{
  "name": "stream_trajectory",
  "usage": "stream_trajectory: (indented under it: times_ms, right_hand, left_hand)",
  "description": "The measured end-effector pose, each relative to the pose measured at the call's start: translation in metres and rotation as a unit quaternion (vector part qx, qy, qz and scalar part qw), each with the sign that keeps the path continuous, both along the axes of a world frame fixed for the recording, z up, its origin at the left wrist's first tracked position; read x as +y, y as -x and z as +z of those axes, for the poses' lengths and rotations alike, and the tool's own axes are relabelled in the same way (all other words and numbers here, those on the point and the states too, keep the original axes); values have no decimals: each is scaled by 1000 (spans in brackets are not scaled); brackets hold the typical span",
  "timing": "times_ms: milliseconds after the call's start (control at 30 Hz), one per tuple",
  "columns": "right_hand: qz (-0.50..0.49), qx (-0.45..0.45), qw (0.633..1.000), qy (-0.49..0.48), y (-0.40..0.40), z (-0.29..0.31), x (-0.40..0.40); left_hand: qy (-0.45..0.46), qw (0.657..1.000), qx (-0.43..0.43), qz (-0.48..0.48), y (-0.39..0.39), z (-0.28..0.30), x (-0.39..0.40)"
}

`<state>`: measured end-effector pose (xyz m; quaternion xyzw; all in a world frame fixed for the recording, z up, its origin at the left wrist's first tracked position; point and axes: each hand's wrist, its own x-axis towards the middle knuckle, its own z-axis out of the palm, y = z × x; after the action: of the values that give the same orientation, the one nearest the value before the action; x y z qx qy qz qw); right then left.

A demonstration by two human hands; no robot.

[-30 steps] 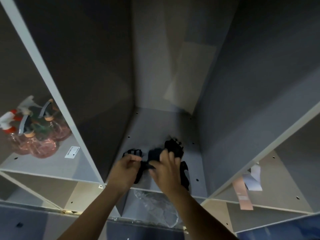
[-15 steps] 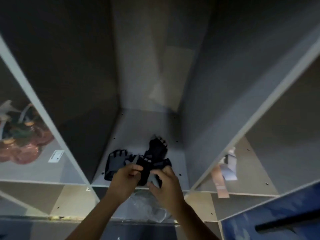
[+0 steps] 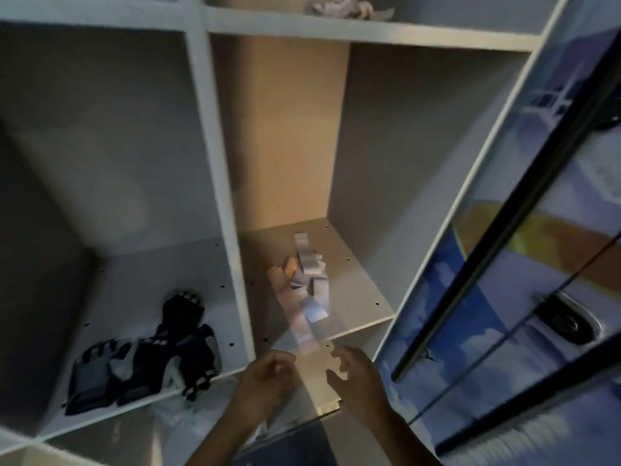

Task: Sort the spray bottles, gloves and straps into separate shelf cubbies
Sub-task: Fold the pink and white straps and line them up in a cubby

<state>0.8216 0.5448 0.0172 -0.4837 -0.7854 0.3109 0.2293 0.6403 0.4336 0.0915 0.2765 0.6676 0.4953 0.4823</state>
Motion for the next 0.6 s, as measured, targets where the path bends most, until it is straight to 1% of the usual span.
stream_trajectory:
  times_ms: [67, 133, 200, 267, 367, 433, 500, 600]
  right_hand:
    - [29, -48, 997, -53, -5, -7, 25]
    - [70, -98, 985, -121, -7, -21, 51]
    - [117, -150, 967, -171, -3, -36, 69]
    - [145, -173, 953, -201, 6, -45, 80]
    - [176, -166, 948, -207, 19, -68, 91]
    - [175, -163, 951, -194, 23, -75, 94]
    - [147, -134, 966, -167, 27, -83, 101]
    - [77, -48, 988, -125, 25, -92, 119]
  left_hand:
    - [9, 1000, 24, 14, -10, -9, 20]
    - [22, 998, 53, 39, -17, -24, 39]
    - [29, 993, 101, 52, -21, -40, 50]
    - [41, 986, 154, 52, -22, -49, 54]
    - [50, 970, 234, 51, -24, -61, 64]
    - [53, 965, 254, 35, -23, -65, 69]
    - [63, 959, 276, 15, -16, -74, 77]
    - [70, 955, 288, 0, -5, -87, 85]
